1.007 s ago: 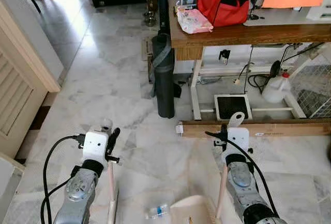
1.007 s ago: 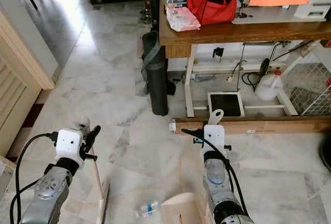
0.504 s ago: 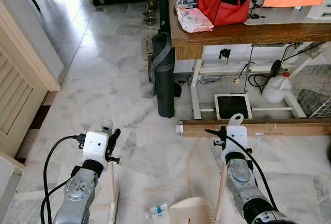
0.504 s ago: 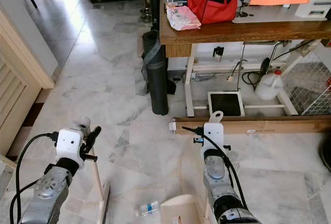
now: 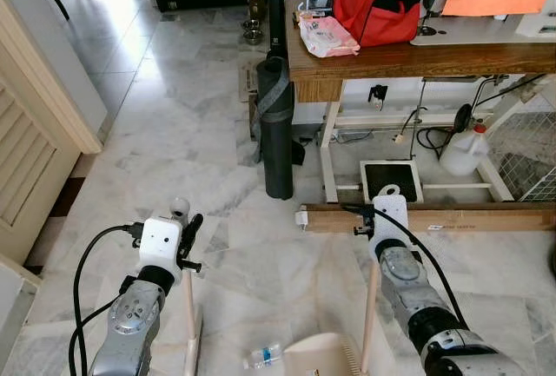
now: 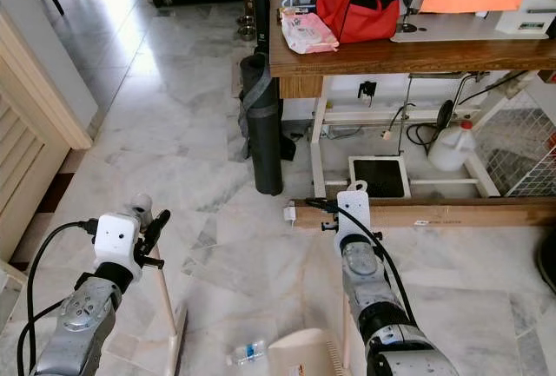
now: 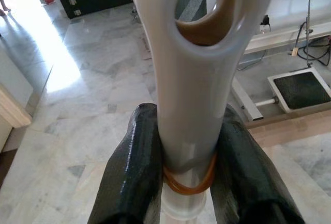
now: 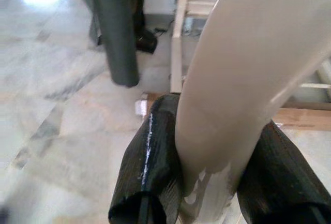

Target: Sweep floor

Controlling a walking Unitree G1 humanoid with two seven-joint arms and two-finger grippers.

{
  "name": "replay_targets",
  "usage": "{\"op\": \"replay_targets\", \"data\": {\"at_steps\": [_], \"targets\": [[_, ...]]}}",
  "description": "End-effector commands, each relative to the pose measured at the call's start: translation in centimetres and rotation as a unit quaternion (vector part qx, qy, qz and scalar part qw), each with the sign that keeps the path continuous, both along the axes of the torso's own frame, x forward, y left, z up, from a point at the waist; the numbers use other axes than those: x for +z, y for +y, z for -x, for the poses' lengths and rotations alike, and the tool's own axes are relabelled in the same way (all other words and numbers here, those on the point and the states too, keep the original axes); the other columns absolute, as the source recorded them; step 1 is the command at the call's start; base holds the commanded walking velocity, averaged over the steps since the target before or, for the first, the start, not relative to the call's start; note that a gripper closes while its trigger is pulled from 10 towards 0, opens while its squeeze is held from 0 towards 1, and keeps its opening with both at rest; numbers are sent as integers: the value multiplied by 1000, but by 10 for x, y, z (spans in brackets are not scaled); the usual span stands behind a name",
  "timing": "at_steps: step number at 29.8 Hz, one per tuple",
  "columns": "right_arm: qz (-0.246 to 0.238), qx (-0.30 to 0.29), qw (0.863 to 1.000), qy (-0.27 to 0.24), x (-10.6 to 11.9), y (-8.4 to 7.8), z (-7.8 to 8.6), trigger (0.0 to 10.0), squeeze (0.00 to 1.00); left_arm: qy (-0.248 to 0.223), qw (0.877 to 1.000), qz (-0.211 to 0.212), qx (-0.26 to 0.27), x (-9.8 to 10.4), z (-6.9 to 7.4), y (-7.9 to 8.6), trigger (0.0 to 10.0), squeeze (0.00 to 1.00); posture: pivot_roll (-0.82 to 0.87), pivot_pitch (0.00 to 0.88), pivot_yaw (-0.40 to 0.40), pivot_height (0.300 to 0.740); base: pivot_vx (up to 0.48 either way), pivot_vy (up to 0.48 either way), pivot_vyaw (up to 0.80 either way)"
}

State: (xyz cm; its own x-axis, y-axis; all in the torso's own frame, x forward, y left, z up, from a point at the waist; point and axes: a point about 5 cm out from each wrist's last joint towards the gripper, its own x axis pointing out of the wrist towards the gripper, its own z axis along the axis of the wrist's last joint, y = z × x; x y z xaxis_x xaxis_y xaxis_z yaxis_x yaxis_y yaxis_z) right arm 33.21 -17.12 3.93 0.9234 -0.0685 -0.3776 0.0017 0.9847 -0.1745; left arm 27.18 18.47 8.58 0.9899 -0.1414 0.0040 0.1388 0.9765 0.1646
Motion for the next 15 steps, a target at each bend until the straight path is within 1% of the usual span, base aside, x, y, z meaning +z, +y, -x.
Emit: {"op": "replay_targets", "data": {"at_steps": [1, 5, 8, 10, 11, 12, 13, 15], "targets": [[5, 8, 989, 147, -50, -3, 39, 10000, 0, -8, 1000, -6, 4, 6, -4, 4, 10000, 0, 149, 138, 43, 740, 0, 0, 0], [5, -2, 991, 131, -44, -4, 34, 10000, 0, -9, 1000, -6, 4, 6, -5, 4, 10000, 0, 148, 136, 43, 740, 0, 0, 0], [30, -20, 994, 100, -36, -11, 28, 10000, 0, -11, 1000, -5, 3, 7, -6, 2, 10000, 0, 146, 135, 43, 740, 0, 0, 0], [43, -31, 996, 68, -29, -15, 24, 10000, 0, -11, 1000, -5, 2, 7, -6, 2, 10000, 0, 146, 135, 42, 740, 0, 0, 0], [45, -44, 997, 39, -21, -18, 20, 10000, 0, -12, 1000, -4, 2, 7, -6, 2, 10000, 0, 144, 135, 42, 740, 0, 0, 0], [42, -48, 998, 27, -18, -19, 18, 10000, 0, -12, 1000, -3, 2, 7, -6, 2, 10000, 0, 144, 135, 42, 740, 0, 0, 0], [42, -48, 998, 27, -18, -19, 18, 10000, 0, -12, 1000, -3, 2, 7, -6, 2, 10000, 0, 144, 135, 42, 740, 0, 0, 0], [40, -50, 998, 6, -13, -20, 15, 10000, 0, -13, 1000, -2, 2, 6, -7, 1, 10000, 0, 140, 132, 42, 740, 0, 0, 0]]}}
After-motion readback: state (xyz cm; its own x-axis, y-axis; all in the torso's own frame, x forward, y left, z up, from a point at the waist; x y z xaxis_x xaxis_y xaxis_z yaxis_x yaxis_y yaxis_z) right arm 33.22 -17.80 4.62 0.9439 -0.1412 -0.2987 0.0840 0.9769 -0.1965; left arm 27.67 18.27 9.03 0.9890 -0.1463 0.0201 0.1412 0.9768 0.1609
